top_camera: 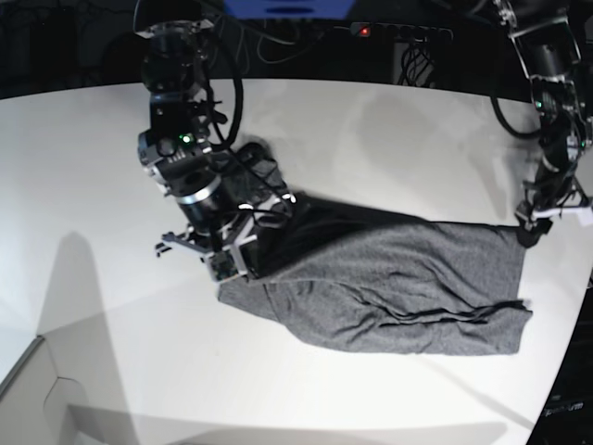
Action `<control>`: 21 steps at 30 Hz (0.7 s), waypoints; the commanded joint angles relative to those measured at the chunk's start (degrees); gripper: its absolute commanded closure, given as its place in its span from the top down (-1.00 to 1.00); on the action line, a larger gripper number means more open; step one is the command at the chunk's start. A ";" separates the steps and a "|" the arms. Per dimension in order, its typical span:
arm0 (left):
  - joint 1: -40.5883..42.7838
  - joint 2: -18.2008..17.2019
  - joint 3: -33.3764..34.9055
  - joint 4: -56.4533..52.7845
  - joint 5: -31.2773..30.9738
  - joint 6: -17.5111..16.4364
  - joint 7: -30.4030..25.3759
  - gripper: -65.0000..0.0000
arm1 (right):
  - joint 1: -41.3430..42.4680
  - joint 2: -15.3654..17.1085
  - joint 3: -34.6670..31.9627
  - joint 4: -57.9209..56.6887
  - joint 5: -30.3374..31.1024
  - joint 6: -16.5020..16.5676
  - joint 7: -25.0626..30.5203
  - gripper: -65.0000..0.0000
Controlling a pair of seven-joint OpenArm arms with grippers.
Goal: Layout the t-shirt on the table in an organized manner, then fold the t-shirt properly
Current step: 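Grasp the shirt edge nearest the right gripper, then grasp the shirt's opposite end with the left gripper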
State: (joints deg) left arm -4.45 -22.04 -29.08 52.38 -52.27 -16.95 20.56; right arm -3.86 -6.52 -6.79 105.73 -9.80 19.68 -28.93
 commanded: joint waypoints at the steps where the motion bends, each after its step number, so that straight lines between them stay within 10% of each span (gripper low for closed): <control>1: -1.40 -1.03 0.55 -0.56 -0.43 -0.24 -0.38 0.36 | 0.65 -0.29 -0.03 1.04 0.62 -0.12 1.72 -1.00; 8: -5.44 -1.03 6.53 -3.72 -0.78 -0.50 -0.38 0.26 | 0.65 -0.29 -0.11 0.95 0.62 -0.12 1.63 -1.00; 13: -5.53 -1.03 6.27 0.94 -1.05 -0.15 0.06 -1.00 | 0.65 -0.29 -0.11 0.86 0.62 -0.12 1.63 -1.00; 21: -12.04 -1.03 6.27 8.50 -1.05 0.20 0.15 -0.99 | 0.65 -0.29 -0.11 -1.43 0.62 -0.12 1.63 -1.00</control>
State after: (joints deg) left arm -15.07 -21.91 -22.52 59.70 -52.66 -16.19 22.04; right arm -3.97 -6.50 -6.79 103.42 -9.82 19.68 -28.88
